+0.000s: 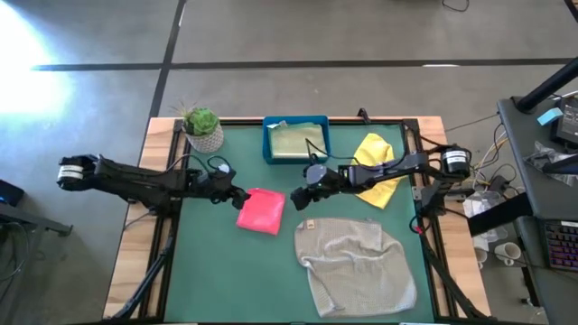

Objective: Fold microfiber towels
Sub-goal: Put the folded pink microfiber towel into the blue bin

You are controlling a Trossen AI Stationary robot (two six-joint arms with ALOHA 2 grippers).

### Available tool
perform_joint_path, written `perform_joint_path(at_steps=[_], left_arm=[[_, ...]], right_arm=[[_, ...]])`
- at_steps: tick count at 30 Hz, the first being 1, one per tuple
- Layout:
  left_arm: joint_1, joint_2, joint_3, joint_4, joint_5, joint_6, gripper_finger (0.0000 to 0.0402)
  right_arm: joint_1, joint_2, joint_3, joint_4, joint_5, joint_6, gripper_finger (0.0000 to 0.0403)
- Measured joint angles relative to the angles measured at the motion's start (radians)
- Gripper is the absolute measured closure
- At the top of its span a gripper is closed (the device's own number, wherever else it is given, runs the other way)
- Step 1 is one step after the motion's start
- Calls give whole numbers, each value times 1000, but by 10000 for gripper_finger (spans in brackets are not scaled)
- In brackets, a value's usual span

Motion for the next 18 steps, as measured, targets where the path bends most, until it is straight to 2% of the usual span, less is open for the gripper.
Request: perform_joint_path(at_steps=[8,18], left_arm=[[42,81,0,13,35,-26,131],[42,218,2,107,41,-27,131]], right_arm=[[-14,96,71,0,1,29,185],[-20,248,189,-8,-1,33,159]])
